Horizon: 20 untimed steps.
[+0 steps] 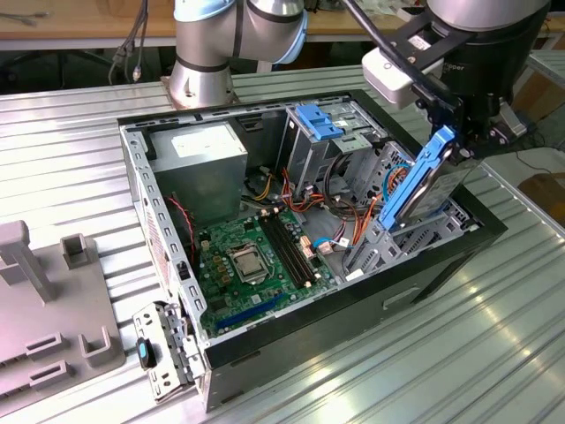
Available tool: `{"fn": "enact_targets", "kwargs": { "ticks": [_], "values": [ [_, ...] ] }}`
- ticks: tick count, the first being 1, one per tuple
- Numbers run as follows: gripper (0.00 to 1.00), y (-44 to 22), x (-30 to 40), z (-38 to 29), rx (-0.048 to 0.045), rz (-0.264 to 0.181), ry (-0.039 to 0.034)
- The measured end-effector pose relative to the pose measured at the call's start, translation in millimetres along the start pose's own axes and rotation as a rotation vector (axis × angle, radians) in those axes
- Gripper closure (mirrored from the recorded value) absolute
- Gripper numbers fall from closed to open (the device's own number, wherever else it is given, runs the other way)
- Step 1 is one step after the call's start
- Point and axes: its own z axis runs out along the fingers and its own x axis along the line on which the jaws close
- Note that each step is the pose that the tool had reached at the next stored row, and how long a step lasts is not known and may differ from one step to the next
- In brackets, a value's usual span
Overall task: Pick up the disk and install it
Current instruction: 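Insert the disk into the insertion slot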
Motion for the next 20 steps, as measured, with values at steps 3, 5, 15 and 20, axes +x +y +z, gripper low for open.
{"fn": "enact_targets", "kwargs": {
  "ticks": [3, 5, 15, 20],
  "values": [
    [0.63, 0.9, 0.2, 1.4, 0.0009, -0.001, -0.0004],
    [0.63, 1.6, 0.3, 2.5, 0.0014, -0.001, -0.0007],
    [0.63, 6.5, 1.5, 10.3, 0.0081, -0.005, -0.0028],
    [0.63, 8.6, 1.9, 13.6, 0.0115, -0.006, -0.0037]
  ]
}}
